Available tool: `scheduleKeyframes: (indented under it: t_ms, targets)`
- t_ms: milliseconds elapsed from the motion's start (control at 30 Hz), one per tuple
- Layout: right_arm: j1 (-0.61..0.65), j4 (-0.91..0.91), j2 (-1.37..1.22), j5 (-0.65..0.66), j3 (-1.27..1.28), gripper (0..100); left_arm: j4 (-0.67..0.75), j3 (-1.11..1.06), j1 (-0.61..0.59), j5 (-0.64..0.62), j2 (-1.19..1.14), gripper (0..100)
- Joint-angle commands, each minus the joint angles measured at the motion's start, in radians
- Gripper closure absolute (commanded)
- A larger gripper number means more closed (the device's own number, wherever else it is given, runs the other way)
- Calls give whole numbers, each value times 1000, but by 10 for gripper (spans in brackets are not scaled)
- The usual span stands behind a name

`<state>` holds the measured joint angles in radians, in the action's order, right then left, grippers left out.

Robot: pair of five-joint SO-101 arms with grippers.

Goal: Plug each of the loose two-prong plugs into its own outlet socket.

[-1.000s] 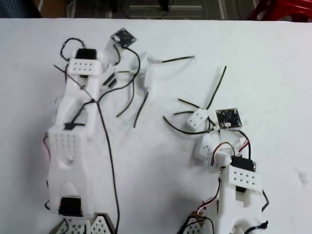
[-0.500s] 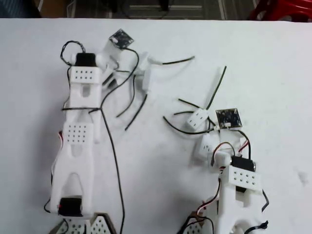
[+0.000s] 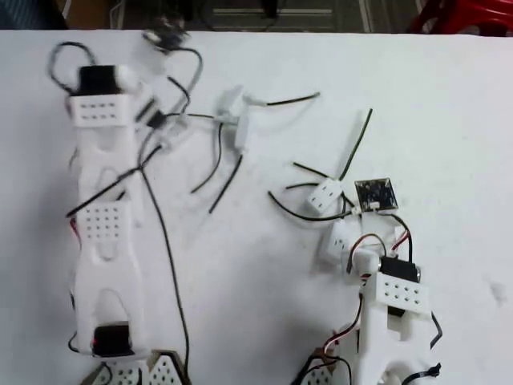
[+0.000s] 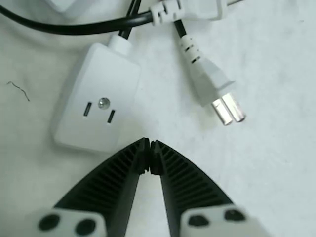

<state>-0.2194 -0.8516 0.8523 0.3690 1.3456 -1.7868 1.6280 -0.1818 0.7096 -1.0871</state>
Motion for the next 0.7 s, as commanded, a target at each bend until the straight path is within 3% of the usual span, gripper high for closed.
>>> scheduleKeyframes:
  t_ms: [0,333,667]
  targets:
    - [-5,13,16,0,-5,974,-6,-97,-110,-43,216,728]
    - [-4,7,16,15,-8,957,3,-1054,-166,-52,823,728]
    - [-4,-59,18,25,-61,868,84,-1703,-188,-49,1234,728]
